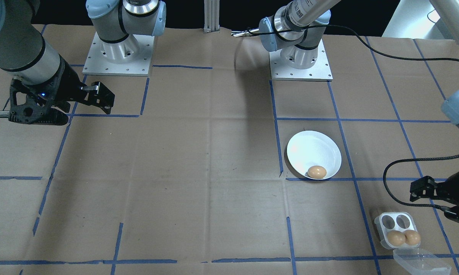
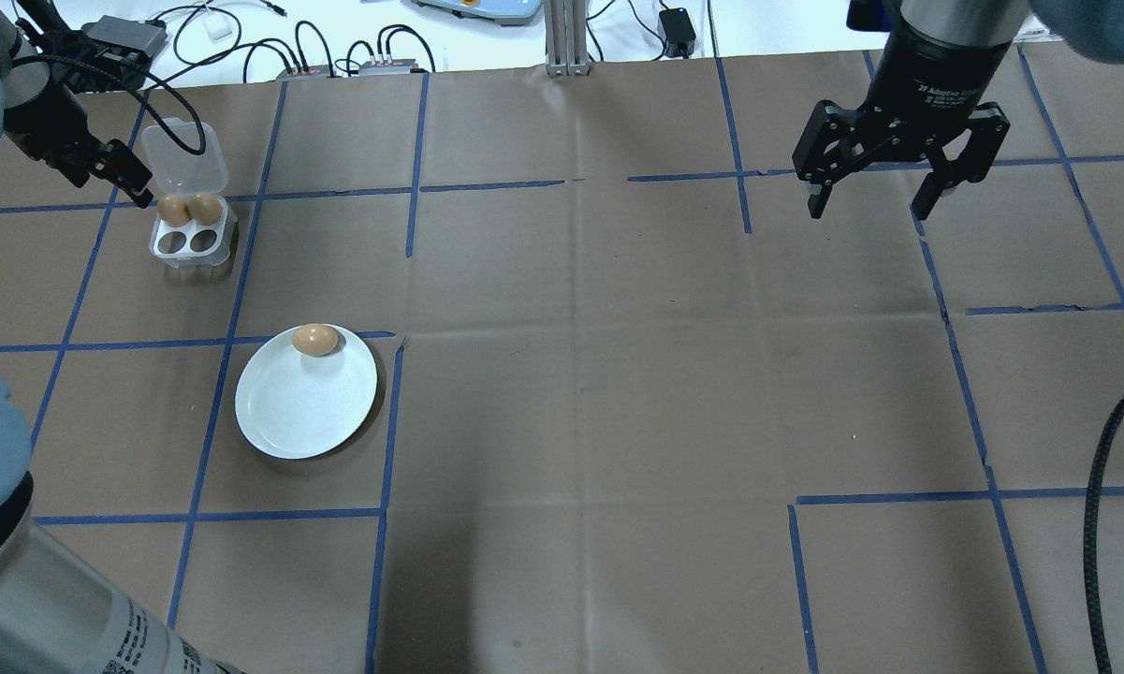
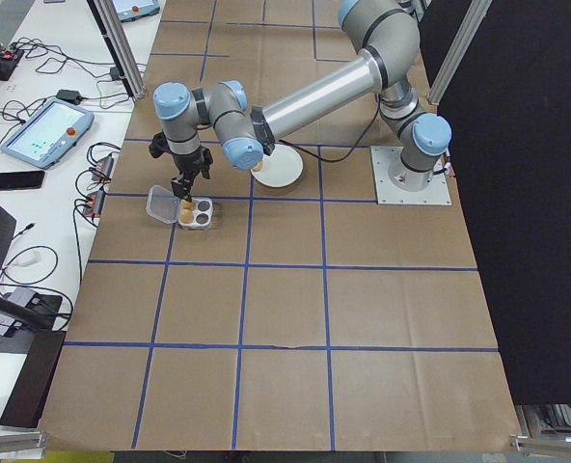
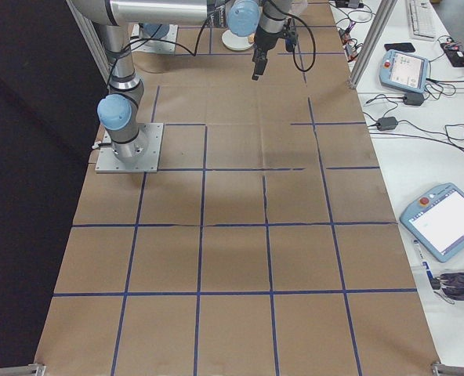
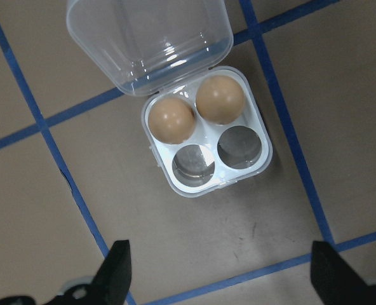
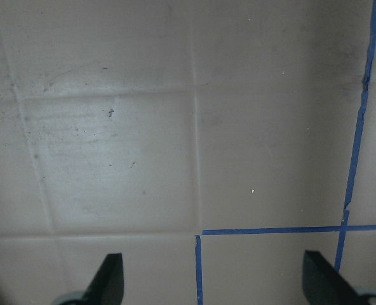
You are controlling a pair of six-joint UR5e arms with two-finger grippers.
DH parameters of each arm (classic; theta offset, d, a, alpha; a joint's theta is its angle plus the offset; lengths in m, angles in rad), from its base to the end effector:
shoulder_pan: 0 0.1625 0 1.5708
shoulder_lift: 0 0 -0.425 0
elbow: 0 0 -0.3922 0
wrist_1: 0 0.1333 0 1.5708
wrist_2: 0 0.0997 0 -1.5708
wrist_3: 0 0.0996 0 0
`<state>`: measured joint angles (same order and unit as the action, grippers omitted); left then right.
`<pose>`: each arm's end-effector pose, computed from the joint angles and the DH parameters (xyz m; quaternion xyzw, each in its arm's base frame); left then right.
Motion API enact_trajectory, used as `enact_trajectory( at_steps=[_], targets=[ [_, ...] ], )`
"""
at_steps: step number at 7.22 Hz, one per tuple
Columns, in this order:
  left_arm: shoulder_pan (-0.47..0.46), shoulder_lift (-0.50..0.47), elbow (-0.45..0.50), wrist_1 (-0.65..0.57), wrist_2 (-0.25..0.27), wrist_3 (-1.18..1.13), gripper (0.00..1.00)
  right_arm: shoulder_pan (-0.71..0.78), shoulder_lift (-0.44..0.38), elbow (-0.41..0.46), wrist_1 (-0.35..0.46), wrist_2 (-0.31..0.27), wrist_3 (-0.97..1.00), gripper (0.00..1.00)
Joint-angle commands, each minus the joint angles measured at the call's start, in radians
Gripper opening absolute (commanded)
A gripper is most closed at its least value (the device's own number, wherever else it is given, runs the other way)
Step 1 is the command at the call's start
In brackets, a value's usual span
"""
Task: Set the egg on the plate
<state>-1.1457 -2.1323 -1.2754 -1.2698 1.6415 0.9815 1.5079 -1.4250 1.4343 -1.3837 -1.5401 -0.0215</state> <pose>0.1769 -0.6969 0.3233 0.2738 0.9610 0.0096 0.0382 0.1026 -0.5398 0.4622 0.0221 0.9948 0.0973 0.0194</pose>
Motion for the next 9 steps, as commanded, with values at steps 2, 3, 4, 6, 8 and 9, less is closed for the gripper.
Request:
enact_trajectory(
  at_steps=[2,3,4,6,8,9],
  targets=[
    [-0.005,-0.081,0.063,0.004,-0.003,0.386,1.0,0.0,0.0,0.0,0.0,0.0,0.0,1.0],
    [-0.006,-0.11,0.082,0.004,-0.002,0.454,1.0,0.0,0.0,0.0,0.0,-0.002,0.0,1.0],
    [-0.005,-0.138,0.088,0.01,0.0,0.491,1.0,0.0,0.0,0.0,0.0,0.0,0.0,1.0],
    [-0.006,-0.185,0.087,0.076,0.0,0.503,1.0,0.0,0.0,0.0,0.0,0.0,0.0,1.0],
    [-0.006,-0.213,0.082,0.108,0.0,0.503,1.0,0.0,0.0,0.0,0.0,0.0,0.0,1.0],
    [-0.006,-0.216,0.085,0.118,-0.002,0.503,0.99,0.0,0.0,0.0,0.0,0.0,0.0,1.0]
  ],
)
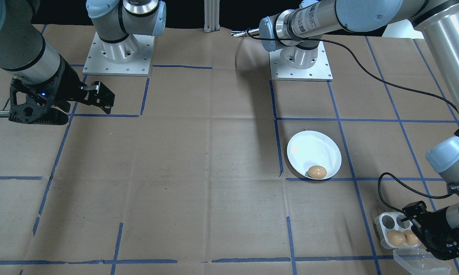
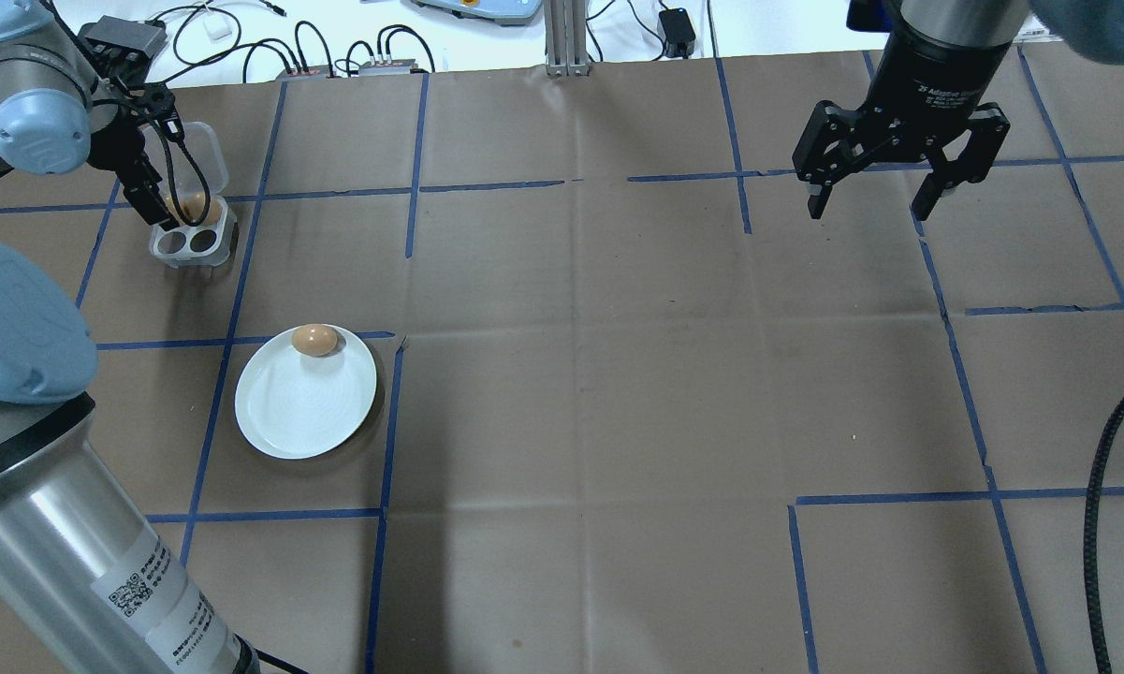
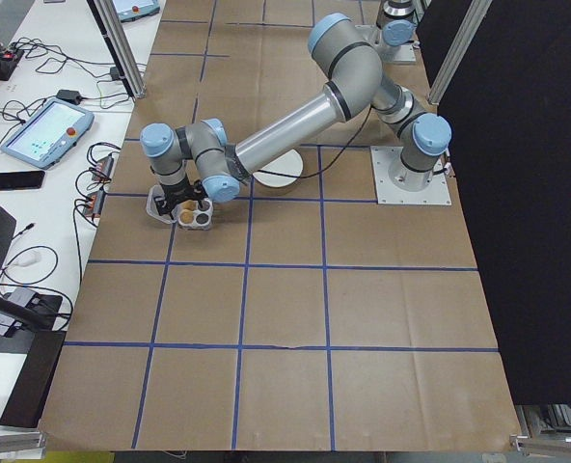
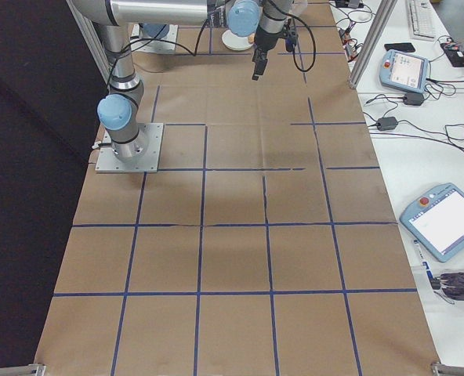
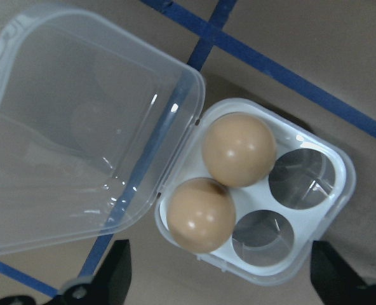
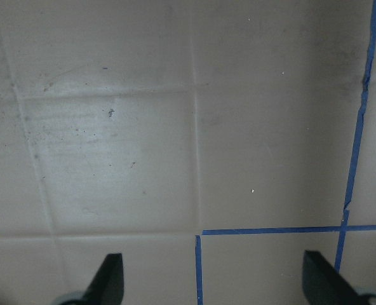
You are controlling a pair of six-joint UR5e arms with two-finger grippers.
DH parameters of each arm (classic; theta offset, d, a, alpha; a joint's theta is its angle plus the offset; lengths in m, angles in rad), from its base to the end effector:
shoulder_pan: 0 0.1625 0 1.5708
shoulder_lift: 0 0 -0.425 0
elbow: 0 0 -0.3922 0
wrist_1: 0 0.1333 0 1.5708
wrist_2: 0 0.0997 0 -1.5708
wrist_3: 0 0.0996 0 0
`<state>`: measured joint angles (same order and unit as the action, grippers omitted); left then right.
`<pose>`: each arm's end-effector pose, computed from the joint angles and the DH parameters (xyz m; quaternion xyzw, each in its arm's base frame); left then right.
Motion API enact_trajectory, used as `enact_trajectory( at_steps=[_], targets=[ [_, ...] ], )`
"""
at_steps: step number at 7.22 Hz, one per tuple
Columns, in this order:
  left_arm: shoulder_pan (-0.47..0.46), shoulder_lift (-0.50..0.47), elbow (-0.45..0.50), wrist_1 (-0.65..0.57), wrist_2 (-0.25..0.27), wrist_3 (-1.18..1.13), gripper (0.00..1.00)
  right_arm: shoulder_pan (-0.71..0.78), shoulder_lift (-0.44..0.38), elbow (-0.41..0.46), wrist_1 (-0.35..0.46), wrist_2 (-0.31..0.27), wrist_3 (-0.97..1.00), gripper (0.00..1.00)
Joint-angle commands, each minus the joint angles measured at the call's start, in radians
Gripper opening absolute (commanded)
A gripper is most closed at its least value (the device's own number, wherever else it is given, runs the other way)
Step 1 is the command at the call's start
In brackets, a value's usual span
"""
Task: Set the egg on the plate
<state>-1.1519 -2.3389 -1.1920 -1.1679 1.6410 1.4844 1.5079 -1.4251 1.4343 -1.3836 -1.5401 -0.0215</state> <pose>0.1934 -0.7449 0.2213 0.5074 0.8610 0.0246 0.0259 0.1026 -0.5398 0.4623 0.0221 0.9948 0.0973 0.0194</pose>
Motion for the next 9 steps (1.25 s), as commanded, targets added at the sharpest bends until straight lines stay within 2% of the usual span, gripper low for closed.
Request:
enact_trajectory(
  at_steps=[1,2,6,7,9],
  targets=[
    [-0.005,-0.01,0.0,0.016,-0.001,-0.001,0.95,0.0,0.0,0.0,0.0,0.0,0.0,1.0],
    [-0.005,-0.01,-0.004,0.017,-0.001,-0.001,0.85,0.0,0.0,0.0,0.0,0.0,0.0,1.0],
    [-0.005,-0.01,-0.009,0.017,-0.003,-0.001,0.62,0.0,0.0,0.0,0.0,0.0,0.0,1.0],
    [-0.005,-0.01,-0.006,0.017,-0.001,-0.001,0.51,0.0,0.0,0.0,0.0,0.0,0.0,1.0],
    [-0.005,-0.01,-0.003,0.017,0.002,-0.001,0.38,0.0,0.0,0.0,0.0,0.0,0.0,1.0]
  ],
)
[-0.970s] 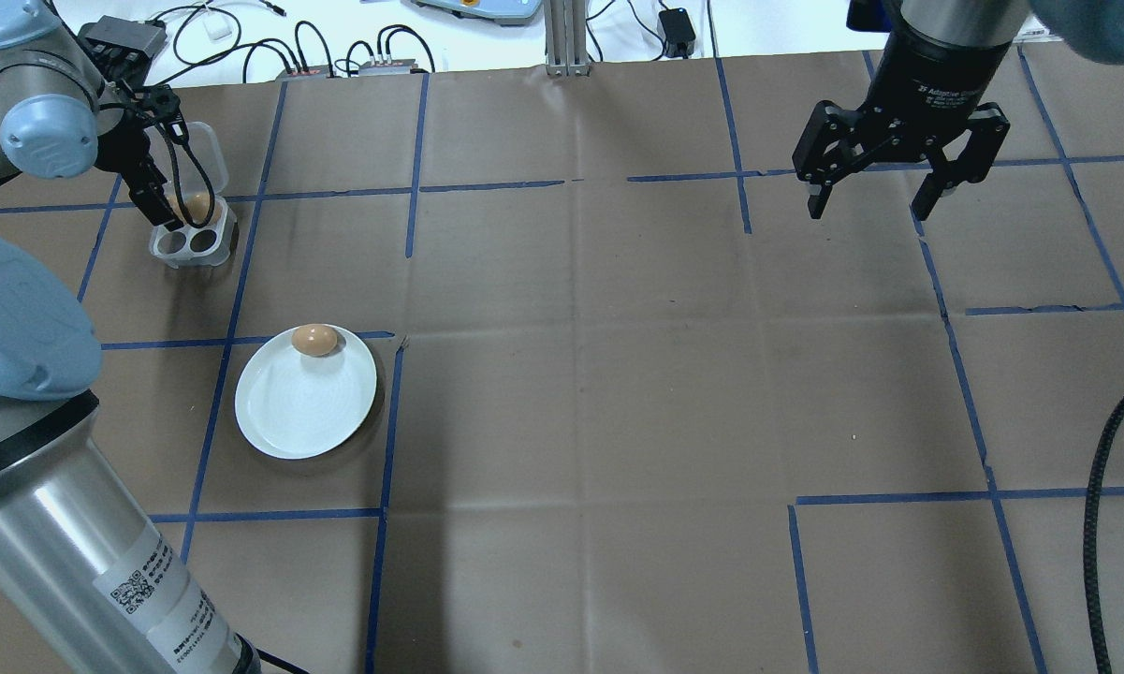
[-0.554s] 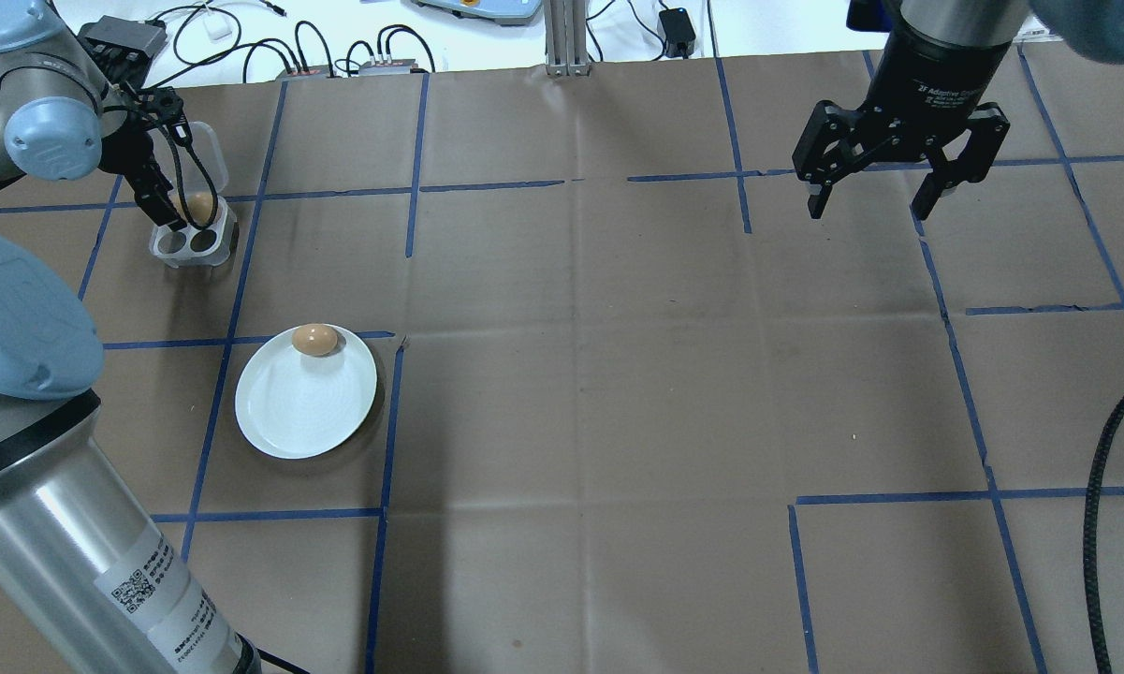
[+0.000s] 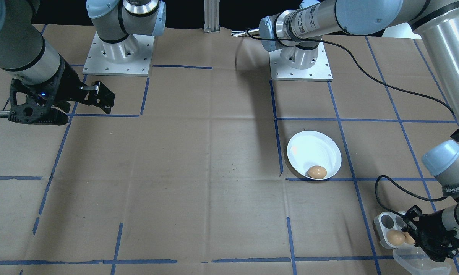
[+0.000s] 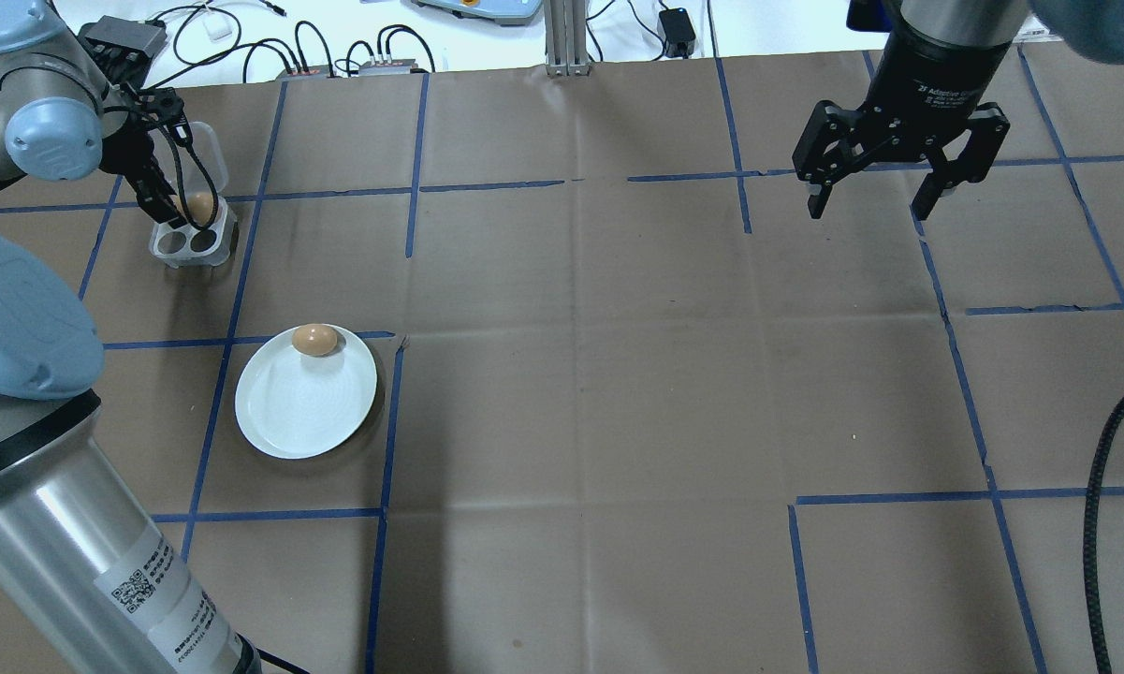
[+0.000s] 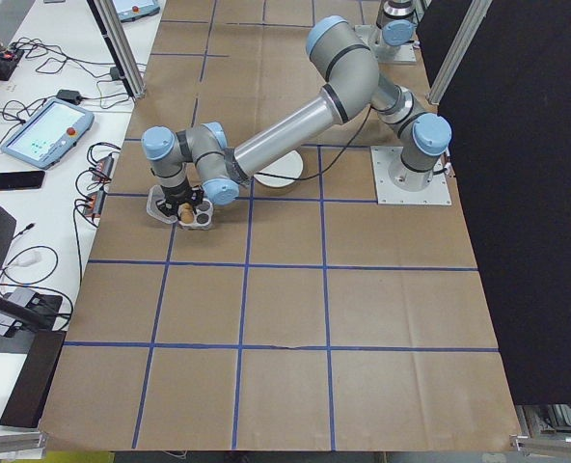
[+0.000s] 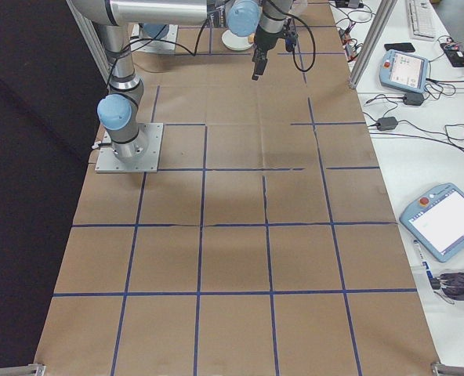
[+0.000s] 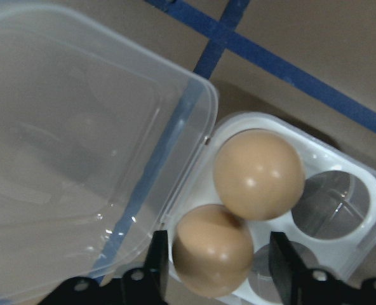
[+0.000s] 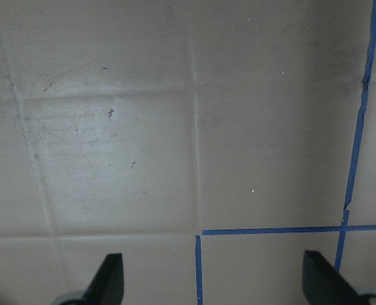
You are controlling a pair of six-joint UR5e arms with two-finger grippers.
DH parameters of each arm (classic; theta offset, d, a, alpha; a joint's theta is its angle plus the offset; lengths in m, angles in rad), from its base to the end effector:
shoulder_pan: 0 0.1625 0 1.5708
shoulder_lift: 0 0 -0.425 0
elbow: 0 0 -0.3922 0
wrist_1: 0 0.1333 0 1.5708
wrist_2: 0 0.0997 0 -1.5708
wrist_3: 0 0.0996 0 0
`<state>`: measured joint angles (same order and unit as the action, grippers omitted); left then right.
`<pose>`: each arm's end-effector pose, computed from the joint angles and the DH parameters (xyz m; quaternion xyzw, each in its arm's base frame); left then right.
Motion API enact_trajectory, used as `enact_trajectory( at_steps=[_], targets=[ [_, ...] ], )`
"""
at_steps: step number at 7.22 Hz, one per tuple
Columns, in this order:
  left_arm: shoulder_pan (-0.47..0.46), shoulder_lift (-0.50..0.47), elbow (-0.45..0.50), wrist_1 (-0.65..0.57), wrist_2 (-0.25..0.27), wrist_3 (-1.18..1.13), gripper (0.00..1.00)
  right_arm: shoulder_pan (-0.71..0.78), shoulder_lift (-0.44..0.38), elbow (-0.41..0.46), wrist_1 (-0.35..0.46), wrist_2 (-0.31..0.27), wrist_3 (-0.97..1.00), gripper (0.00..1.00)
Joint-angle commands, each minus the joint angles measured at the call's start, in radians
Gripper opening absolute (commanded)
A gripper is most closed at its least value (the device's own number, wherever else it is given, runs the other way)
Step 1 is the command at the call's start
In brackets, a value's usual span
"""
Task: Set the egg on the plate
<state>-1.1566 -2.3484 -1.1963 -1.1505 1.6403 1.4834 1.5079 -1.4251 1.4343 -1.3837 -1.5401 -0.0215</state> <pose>0.1903 -0.7469 0.2139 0.5089 0.8601 0.0232 0.0272 0.1026 -0.5398 0.4623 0.0221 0.9948 0.0972 0.0194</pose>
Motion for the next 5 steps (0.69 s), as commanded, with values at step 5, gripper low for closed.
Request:
enact_trajectory(
  at_steps=[5],
  targets=[
    [-0.003,0.13,-0.009,-0.05,0.012,-0.011,0.33,0.0,0.0,0.0,0.0,0.0,0.0,1.0]
  ],
)
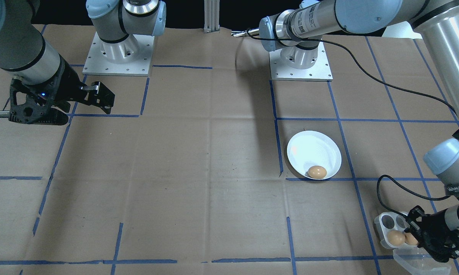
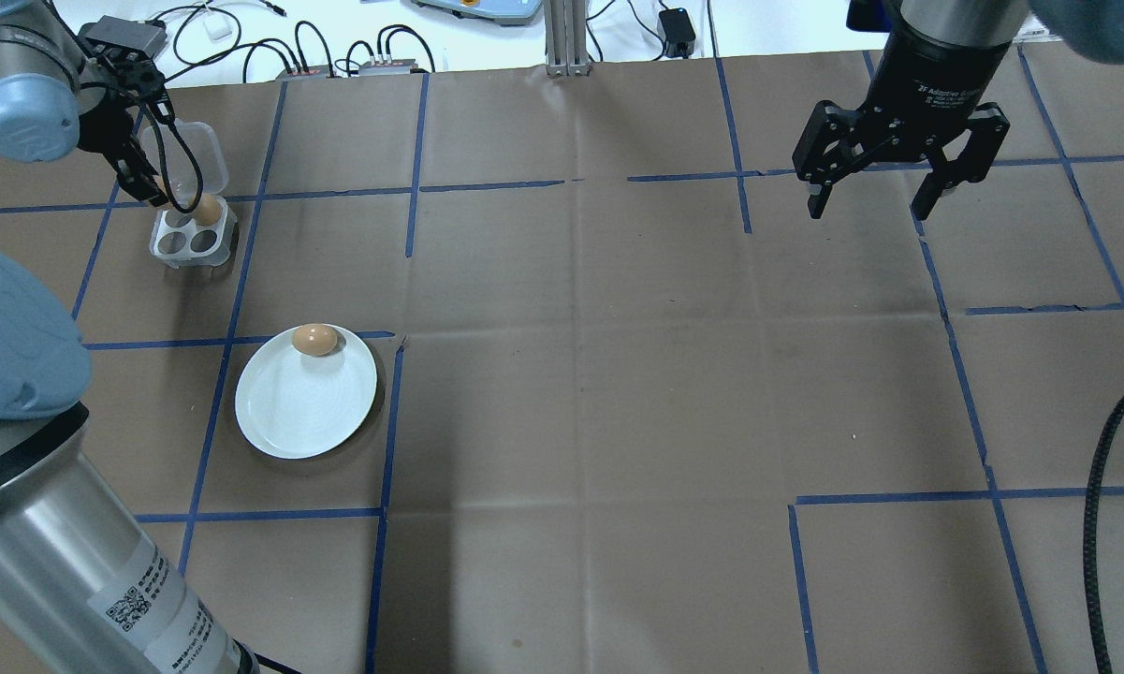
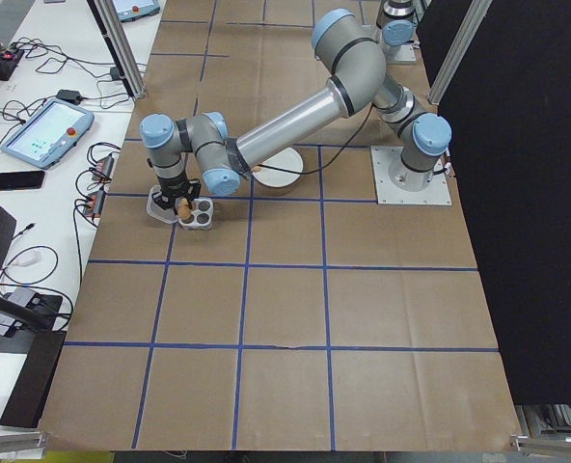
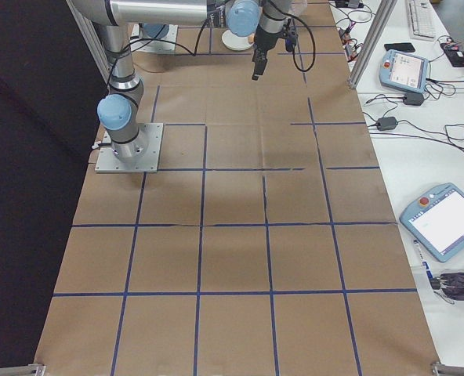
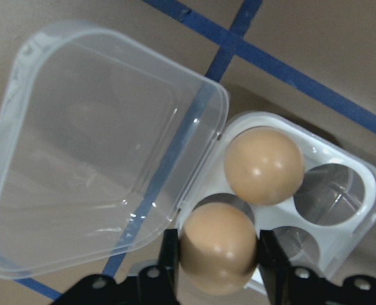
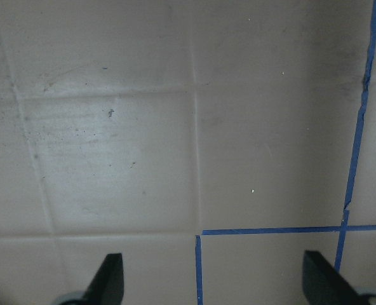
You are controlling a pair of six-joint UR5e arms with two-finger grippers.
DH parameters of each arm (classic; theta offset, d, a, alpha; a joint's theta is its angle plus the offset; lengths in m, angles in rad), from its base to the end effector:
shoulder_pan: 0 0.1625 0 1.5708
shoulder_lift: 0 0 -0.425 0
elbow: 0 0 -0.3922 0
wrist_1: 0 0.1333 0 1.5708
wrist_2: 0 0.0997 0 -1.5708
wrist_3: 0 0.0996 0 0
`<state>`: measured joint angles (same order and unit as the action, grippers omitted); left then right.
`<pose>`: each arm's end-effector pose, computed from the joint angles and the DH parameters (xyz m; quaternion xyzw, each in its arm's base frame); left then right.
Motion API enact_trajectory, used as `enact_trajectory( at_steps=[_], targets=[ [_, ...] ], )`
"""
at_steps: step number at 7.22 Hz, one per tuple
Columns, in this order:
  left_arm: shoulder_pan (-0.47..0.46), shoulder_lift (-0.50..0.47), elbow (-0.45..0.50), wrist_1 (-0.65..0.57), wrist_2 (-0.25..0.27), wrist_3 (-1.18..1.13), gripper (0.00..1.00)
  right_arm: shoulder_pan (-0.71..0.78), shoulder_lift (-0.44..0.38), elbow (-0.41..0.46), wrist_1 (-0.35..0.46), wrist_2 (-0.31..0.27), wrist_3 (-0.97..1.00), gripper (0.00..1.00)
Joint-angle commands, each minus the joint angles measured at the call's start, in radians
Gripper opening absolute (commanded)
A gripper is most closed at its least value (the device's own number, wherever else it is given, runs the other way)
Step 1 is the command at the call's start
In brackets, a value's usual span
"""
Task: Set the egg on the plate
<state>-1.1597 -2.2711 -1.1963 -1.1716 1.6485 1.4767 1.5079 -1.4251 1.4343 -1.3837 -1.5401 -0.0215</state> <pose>0.1855 -0.7397 0.2702 0.5060 0.8609 0.0099 0.0525 0.1026 -0.5398 0.4623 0.0221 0.9948 0.0972 0.0194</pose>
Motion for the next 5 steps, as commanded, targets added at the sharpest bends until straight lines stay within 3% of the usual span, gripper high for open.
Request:
enact_trajectory(
  at_steps=[1,3,5],
  targets=[
    [-0.002,0.086,-0.017,-0.095,0.002,-0.034,0.33,0.0,0.0,0.0,0.0,0.0,0.0,1.0],
    [-0.021,0.186,-0.108,-0.143,-0.004,-0.302,0.33,0.0,0.0,0.0,0.0,0.0,0.0,1.0],
    [-0.093,0.318,-0.289,-0.143,-0.004,-0.632,0.34,0.0,0.0,0.0,0.0,0.0,0.0,1.0]
  ],
)
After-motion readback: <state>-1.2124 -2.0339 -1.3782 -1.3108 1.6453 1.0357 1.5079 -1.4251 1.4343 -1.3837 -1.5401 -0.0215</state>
